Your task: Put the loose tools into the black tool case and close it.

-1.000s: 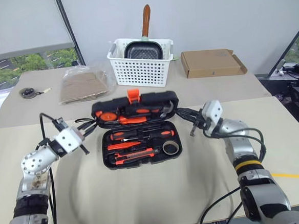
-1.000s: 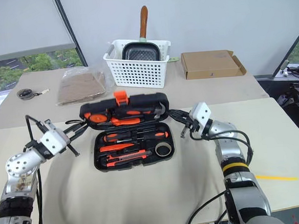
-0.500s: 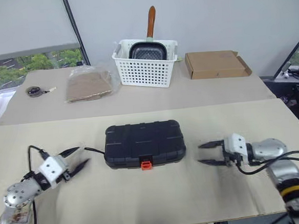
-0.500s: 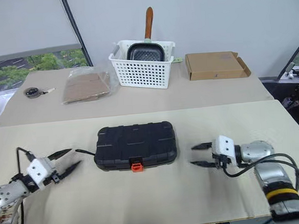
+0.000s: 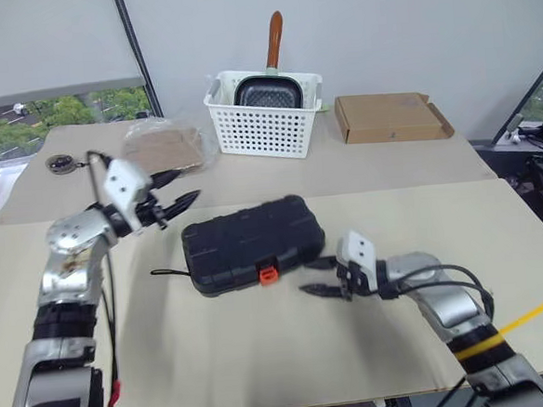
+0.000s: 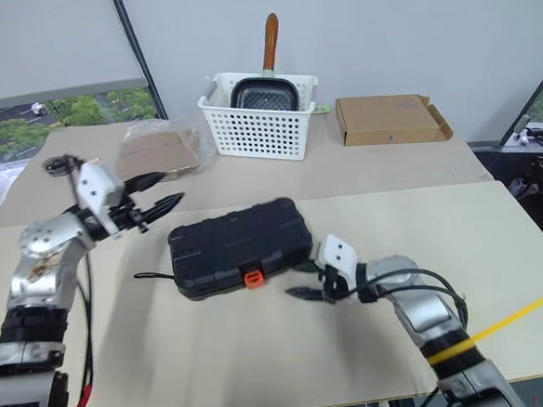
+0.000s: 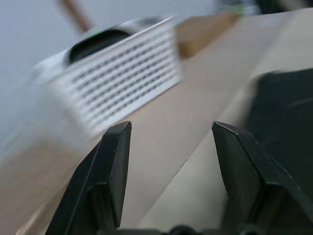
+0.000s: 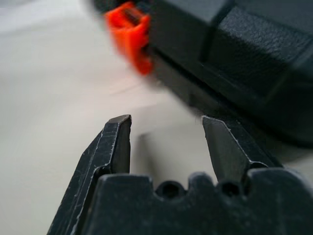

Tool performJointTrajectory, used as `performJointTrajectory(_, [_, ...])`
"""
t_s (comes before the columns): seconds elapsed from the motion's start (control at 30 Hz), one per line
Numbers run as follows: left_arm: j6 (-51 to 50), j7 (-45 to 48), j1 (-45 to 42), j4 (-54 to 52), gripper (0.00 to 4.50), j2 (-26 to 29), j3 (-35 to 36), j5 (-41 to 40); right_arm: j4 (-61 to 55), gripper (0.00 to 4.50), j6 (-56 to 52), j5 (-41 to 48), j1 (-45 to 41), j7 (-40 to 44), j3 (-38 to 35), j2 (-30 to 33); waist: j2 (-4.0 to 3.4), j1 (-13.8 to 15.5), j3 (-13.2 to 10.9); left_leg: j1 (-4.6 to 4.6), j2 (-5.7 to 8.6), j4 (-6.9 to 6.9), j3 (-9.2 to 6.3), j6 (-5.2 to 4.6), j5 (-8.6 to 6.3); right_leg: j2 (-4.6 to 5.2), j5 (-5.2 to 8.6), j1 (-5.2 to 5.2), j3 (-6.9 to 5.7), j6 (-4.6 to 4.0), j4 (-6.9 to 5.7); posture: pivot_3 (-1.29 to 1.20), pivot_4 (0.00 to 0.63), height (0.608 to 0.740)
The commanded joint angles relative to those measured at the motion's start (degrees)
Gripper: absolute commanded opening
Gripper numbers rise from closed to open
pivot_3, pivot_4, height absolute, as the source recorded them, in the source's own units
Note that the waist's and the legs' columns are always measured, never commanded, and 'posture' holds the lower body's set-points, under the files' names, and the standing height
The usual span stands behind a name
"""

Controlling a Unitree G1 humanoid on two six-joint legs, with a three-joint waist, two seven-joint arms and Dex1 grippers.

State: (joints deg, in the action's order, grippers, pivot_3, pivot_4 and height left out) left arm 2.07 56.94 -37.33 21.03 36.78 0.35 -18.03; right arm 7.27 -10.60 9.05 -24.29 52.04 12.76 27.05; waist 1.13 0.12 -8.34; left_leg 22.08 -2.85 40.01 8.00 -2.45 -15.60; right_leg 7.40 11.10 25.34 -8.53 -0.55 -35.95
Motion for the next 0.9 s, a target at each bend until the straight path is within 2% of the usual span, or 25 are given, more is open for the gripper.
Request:
performJointTrajectory(0.03, [-1.9, 2.5, -2.6, 0.9, 2.81, -2.3, -2.7, 1.4, 4.6, 2.7, 3.5, -1.9, -5.0, -7.2, -4.1, -2.3, 0.0, -0.2, 0.0, 0.02, 0.01, -0.07, 0.02, 0.01, 0.05, 0.0, -0.01, 0.06, 0.02, -0.05, -0.03, 0.0, 0.15, 0.7])
performJointTrajectory(0.17, [-0.4, 2.8, -3.3, 5.8, 2.81, -5.9, -8.0, 7.0, 6.1, 2.7, 3.3, -2.3, -6.5, -12.1, -6.5, -4.5, -0.01, -0.3, 0.0, 0.04, 0.02, -0.16, 0.04, 0.12, 0.12, -0.13, -0.08, 0.07, -0.07, -0.24, -0.08, 0.0, 0.15, 0.7])
performJointTrajectory(0.27, [-0.8, 3.6, -3.0, 6.5, 2.81, -7.9, -8.9, 7.5, 2.9, 2.7, 1.6, -2.0, -4.6, -12.8, -6.7, -4.5, -0.03, -0.6, 0.0, 0.14, 0.01, -0.17, 0.02, 0.11, 0.12, -0.19, -0.04, 0.04, -0.08, -0.17, -0.07, 0.0, 0.15, 0.7])
performJointTrajectory(0.4, [-6.0, 7.9, -0.2, 4.2, 2.81, -7.4, -13.4, 9.7, -10.8, 2.7, -10.0, 2.4, 2.0, -11.7, -5.0, -4.5, -0.1, -0.4, 0.1, 0.07, 0.02, -0.15, -0.05, -0.03, 0.03, -0.06, 0.02, -0.05, -0.04, -0.09, 0.09, 0.0, 0.15, 0.7])
performJointTrajectory(0.53, [-9.0, 7.5, 2.0, 4.3, 2.81, -7.3, -16.0, 12.9, -22.9, 2.7, -19.8, 1.8, 8.5, -15.7, -0.2, -6.4, -0.41, -0.3, 0.6, -0.09, 0.04, -0.14, -0.06, -0.24, -0.27, 0.02, 0.13, -0.19, 0.06, -0.04, 0.12, 0.0, 0.15, 0.7])
performJointTrajectory(0.7, [-11.7, 5.2, 3.5, 3.4, 2.81, -8.5, -17.5, 15.3, -24.7, 2.7, -25.3, -1.3, 10.2, -22.4, 3.0, -10.7, -0.39, -0.3, 0.9, -0.22, 0.05, 0.02, -0.07, -0.71, -0.59, 0.06, 0.17, -0.29, 0.13, -0.03, 0.08, 0.0, 0.15, 0.7])
performJointTrajectory(0.9, [-13.6, 2.9, 4.4, 1.3, 2.81, -9.8, -16.8, 15.4, -23.0, 2.7, -25.4, -3.5, 9.8, -26.8, 4.4, -13.6, -0.47, 0.3, 1.1, -0.7, 0.02, 0.02, -0.18, -0.34, -0.77, 0.09, 0.17, -0.41, 0.11, -0.03, 0.05, 0.0, 0.15, 0.7])
